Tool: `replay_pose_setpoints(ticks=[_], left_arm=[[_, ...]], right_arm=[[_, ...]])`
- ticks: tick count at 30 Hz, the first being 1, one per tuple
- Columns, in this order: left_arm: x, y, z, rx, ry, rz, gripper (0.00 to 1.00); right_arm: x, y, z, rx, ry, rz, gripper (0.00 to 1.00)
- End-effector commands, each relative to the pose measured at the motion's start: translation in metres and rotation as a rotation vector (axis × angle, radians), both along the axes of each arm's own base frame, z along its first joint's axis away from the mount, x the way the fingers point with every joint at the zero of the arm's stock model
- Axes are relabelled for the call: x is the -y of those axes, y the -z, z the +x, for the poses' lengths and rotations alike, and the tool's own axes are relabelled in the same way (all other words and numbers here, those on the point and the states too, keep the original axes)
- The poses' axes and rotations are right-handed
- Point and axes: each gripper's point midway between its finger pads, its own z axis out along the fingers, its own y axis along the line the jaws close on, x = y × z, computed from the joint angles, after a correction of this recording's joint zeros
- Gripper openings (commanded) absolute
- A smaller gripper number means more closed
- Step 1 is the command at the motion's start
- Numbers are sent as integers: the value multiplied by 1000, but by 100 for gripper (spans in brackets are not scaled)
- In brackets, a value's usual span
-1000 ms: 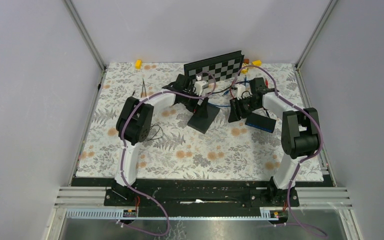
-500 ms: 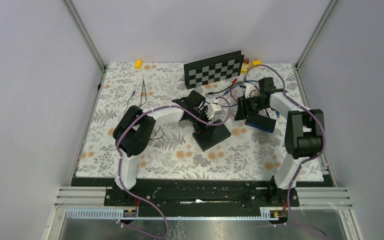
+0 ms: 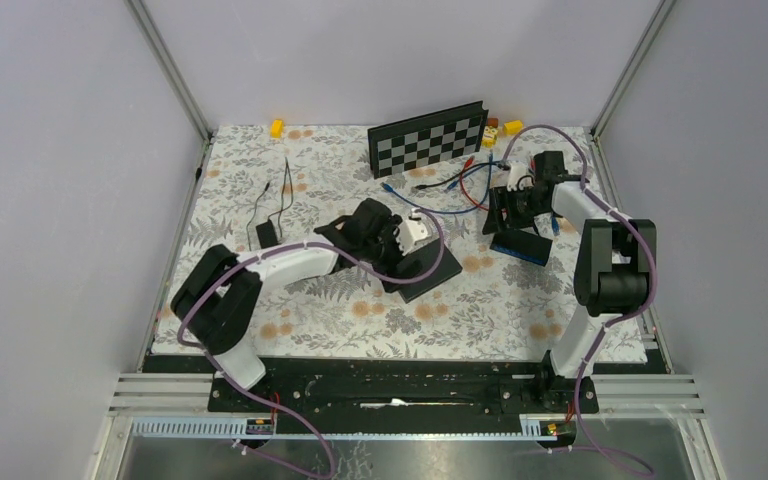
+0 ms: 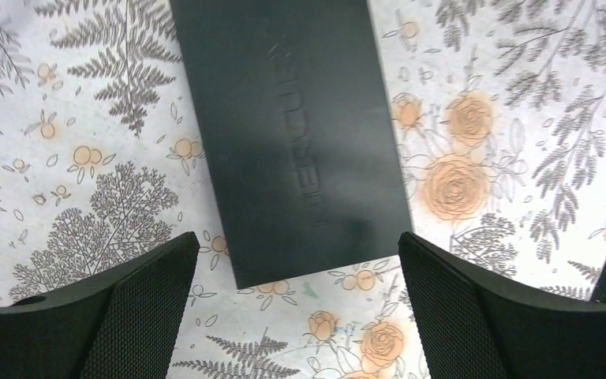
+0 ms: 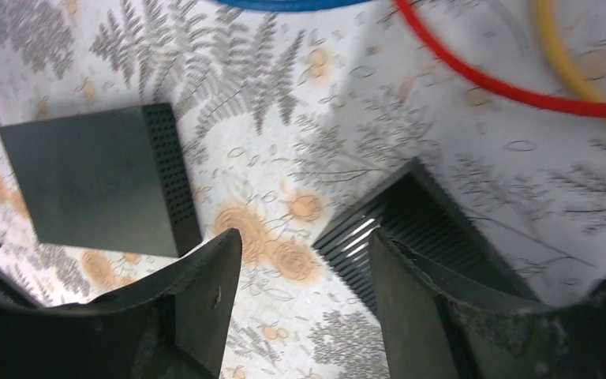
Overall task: Pull the plug from the switch port
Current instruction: Move the switch port to the center of the board.
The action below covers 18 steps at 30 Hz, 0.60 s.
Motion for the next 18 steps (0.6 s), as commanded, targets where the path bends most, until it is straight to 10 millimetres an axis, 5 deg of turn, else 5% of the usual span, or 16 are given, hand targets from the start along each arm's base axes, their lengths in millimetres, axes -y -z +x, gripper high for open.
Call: replay_pose_setpoints(ticks=[1, 10, 18], left_arm=[[12, -29, -4, 149, 20, -41, 99], [17, -14, -35, 184, 81, 17, 99], [21, 10, -45, 245, 83, 121, 99]], right_arm=[[26, -13, 31, 52, 85, -90, 68], [45, -5, 50, 28, 107, -126, 71], [41, 18, 41, -64, 79, -78, 72]])
